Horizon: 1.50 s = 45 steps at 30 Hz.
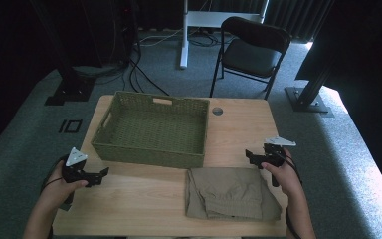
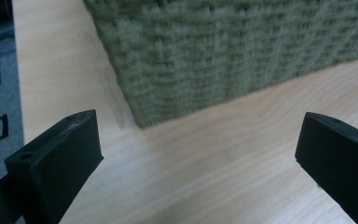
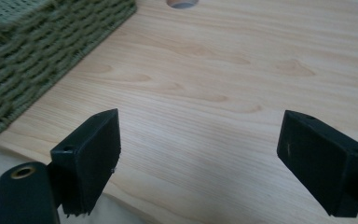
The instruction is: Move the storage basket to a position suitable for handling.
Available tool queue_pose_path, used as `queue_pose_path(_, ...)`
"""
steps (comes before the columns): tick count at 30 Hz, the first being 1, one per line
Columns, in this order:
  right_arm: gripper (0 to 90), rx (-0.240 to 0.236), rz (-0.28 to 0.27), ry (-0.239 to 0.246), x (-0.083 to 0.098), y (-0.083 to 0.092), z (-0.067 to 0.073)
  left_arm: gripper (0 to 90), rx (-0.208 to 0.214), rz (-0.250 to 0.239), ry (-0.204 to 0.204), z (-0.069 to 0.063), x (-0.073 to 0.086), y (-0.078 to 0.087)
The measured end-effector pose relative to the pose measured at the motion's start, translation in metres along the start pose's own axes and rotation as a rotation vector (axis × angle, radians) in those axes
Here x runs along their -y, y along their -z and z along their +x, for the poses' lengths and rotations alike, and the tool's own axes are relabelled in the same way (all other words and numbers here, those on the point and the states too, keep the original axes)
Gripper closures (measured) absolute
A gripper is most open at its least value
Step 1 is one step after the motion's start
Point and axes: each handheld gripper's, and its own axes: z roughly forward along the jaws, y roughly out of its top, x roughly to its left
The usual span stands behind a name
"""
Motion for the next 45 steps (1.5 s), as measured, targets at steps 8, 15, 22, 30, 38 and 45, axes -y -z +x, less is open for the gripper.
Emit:
queue_pose_path(8,13.1,-0.031,-0.023,0.029,-0.013,0.002,0.016,1.0,0.016,-0.059,-0.008,0.008,-0.023,0.010)
queue_pose_path(15,13.1,-0.053,-0.031,0.052,-0.022,0.000,0.030,1.0,0.004,-0.092,-0.010,0.018,-0.041,0.011)
queue_pose_path(22,13.2,-0.087,-0.057,0.064,-0.034,0.000,0.047,1.1,0.008,-0.117,0.005,0.028,-0.059,0.006)
queue_pose_path(30,13.2,-0.133,-0.084,0.095,-0.049,-0.002,0.073,1.1,-0.021,-0.116,0.003,0.036,-0.071,-0.004)
queue_pose_path(38,13.1,-0.197,-0.105,0.103,-0.063,-0.011,0.104,14.1,-0.040,-0.072,0.018,0.044,-0.074,-0.023)
queue_pose_path(45,14.3,-0.214,-0.100,0.116,-0.066,-0.023,0.123,15.8,-0.065,-0.072,0.051,0.048,-0.071,-0.034)
